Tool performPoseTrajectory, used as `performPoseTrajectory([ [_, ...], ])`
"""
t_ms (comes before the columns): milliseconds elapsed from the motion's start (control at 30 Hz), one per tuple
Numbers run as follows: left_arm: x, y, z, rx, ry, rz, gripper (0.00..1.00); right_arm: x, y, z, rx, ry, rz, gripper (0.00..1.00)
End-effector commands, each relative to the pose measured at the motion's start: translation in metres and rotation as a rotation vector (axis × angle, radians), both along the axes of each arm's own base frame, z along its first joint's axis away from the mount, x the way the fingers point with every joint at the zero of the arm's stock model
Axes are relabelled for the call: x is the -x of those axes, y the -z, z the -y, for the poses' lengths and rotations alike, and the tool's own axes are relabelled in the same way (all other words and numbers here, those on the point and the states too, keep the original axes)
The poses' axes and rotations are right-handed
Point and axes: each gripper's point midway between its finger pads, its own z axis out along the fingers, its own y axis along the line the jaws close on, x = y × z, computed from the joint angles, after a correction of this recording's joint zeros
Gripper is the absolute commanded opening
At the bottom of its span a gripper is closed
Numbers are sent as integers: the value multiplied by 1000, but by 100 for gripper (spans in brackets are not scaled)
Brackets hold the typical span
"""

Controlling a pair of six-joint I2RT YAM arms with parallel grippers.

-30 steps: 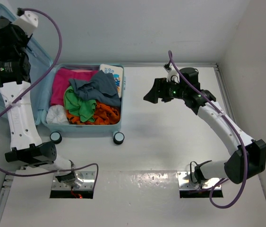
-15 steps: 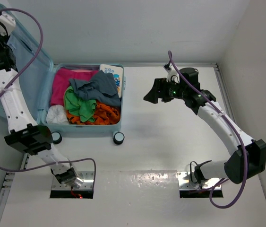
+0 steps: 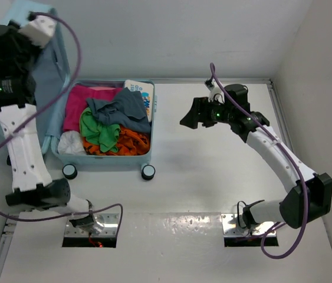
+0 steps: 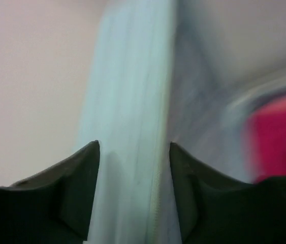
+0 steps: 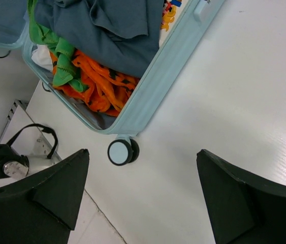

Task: Pack the luggage

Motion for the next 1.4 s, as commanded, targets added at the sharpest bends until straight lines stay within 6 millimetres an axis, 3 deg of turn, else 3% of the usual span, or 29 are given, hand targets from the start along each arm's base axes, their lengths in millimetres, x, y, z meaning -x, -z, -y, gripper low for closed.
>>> performPoseTrajectory([
  [0,34,-74,252,328,1047,236,65,-8,1,-2,-4,2,6,85],
  [33,47,-83,283,440,1166,246,96,-9,4,-2,-3,2,-4,85],
  [67,49,-94,316,689,1278,243,100,-10,3,-3,-5,1,-1,85],
  [100,75,-107,362,797,1460,191,100,-11,7,-3,1,2,-16,85],
  [167,85,-115,407,974,1601,87,100,-14,9,-3,10,5,-18,85],
  [200,85,-108,438,1089,1665,-16,100,-15,11,-1,18,11,-19,85],
  [233,90,-115,448,1077,1708,23,100,-15,11,-2,21,7,-16,85],
  [300,94,-128,447,1068,1677,114,100,-14,11,0,30,11,-14,85],
  [333,94,-144,437,1049,1672,179,100,-15,13,2,37,12,-12,85],
  [400,74,-150,412,1076,1541,236,100,-12,10,2,39,6,1,85],
  [433,50,-153,378,1071,1391,330,100,-9,2,-1,34,-9,28,85],
  [500,47,-163,322,979,1182,484,96,-1,-9,-2,53,-42,83,85],
  [533,21,-146,276,958,949,547,91,8,-18,-16,87,-117,163,85],
  [567,40,-150,247,910,840,618,88,10,-20,-19,103,-135,196,86],
  [600,39,-142,224,874,726,646,87,21,-26,-32,118,-176,235,86],
  [633,31,-122,179,802,497,675,85,31,-40,-46,149,-237,322,87],
  [667,34,-112,158,773,389,676,85,38,-42,-53,162,-265,331,87],
  [700,30,-83,138,752,255,603,85,47,-49,-68,161,-312,352,89],
  [767,31,-45,93,692,23,524,90,69,-44,-92,182,-391,335,90],
  [900,31,65,37,688,-232,226,91,89,-21,-115,252,-452,292,90],
  [933,47,75,15,696,-289,226,91,97,-11,-121,272,-479,277,90],
  [967,41,108,11,736,-277,157,91,96,-11,-122,278,-476,281,90],
  [1000,41,115,1,738,-270,159,91,97,-11,-124,282,-484,295,90],
  [1033,39,141,-6,760,-229,81,88,95,-13,-123,273,-474,312,90],
  [1133,31,180,-13,747,-168,-60,82,94,-26,-122,246,-475,378,90],
  [1167,24,213,-15,774,-181,-164,78,94,-27,-122,244,-481,390,89],
  [1200,24,228,-23,778,-203,-200,78,95,-33,-121,240,-491,411,87],
  [1300,25,273,-48,780,-290,-264,75,108,-41,-115,207,-541,411,78],
  [1367,27,303,-54,795,-324,-304,71,123,-47,-109,172,-581,430,77],
])
